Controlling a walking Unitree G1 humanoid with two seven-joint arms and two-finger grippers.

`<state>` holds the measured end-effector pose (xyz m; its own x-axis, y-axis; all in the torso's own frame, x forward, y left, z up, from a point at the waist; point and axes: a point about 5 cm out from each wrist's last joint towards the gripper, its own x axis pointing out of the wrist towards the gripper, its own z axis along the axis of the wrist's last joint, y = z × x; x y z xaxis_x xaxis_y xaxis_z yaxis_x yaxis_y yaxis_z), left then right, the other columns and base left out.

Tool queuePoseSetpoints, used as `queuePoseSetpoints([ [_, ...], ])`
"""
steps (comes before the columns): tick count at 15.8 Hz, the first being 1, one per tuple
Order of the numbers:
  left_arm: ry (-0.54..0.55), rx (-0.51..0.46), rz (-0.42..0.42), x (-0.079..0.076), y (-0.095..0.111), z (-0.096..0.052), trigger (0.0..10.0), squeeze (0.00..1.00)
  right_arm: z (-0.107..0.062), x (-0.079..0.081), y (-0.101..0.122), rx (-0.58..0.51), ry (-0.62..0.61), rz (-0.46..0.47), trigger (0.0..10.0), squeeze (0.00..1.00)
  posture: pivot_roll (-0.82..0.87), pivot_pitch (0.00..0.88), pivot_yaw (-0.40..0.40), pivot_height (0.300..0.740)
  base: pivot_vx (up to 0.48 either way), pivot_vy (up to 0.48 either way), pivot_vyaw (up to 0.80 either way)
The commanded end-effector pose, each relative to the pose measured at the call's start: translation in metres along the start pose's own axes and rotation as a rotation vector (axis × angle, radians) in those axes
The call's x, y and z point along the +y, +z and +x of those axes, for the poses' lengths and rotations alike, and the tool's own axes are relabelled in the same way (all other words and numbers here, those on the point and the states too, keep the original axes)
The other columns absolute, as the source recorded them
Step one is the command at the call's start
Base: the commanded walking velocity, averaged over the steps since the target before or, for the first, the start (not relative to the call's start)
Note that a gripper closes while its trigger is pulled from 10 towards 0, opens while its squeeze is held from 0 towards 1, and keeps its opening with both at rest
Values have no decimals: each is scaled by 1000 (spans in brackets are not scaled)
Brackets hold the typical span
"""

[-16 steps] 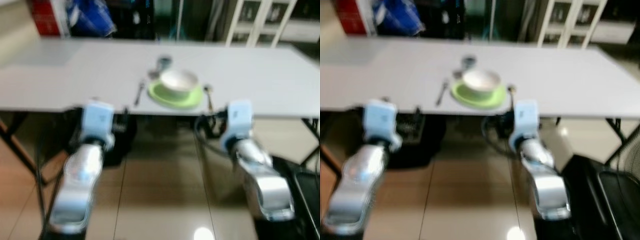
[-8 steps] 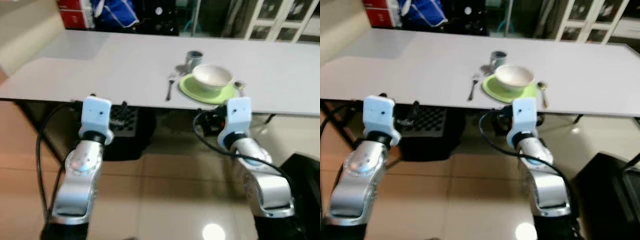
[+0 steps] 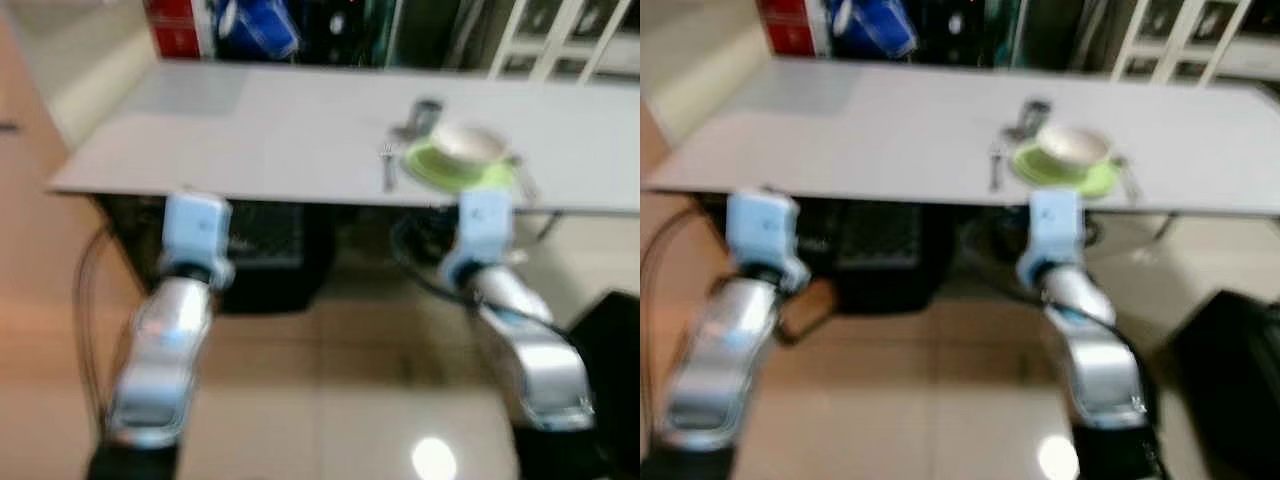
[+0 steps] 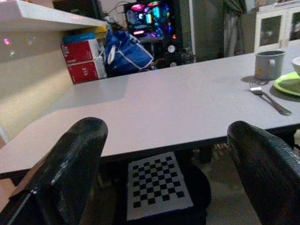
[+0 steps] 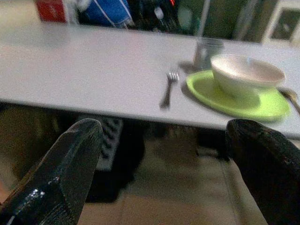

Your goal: Setting the table

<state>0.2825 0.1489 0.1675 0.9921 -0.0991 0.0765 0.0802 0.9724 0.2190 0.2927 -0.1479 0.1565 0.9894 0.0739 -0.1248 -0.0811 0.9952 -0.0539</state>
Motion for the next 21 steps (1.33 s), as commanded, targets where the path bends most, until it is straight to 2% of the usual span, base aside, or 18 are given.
queuePoseSetpoints([
  [1, 14, -9, 13, 5, 2, 2, 10000, 0, 1, 2, 4, -12, 1, 10, 10000, 0, -3, 0, -30, 740, 0, 446, 0],
  [12, 12, 5, 10, 4, 0, 1, 10000, 0, -1, 2, 3, 7, -1, 4, 10000, 0, -11, 0, -31, 740, 0, 448, 0],
  [15, 22, 11, 11, 11, -2, 4, 10000, 0, 1, 8, 7, -16, 14, 11, 10000, 0, 6, 0, -17, 740, 0, 430, 0],
  [17, 66, 13, 52, 22, -1, 5, 10000, 0, 2, 10, 4, -5, 9, 32, 10000, 0, 23, 0, -31, 740, 0, -167, 0],
  [19, 108, 17, 47, 30, -1, 0, 10000, 0, 3, 12, 4, -4, 27, 24, 10000, 0, 41, 0, -45, 740, 0, -480, 0],
  [21, 128, 34, 24, 31, -3, -4, 10000, 0, 3, 15, 2, 0, 40, 28, 10000, 0, 55, 0, -51, 740, 0, 0, 0],
])
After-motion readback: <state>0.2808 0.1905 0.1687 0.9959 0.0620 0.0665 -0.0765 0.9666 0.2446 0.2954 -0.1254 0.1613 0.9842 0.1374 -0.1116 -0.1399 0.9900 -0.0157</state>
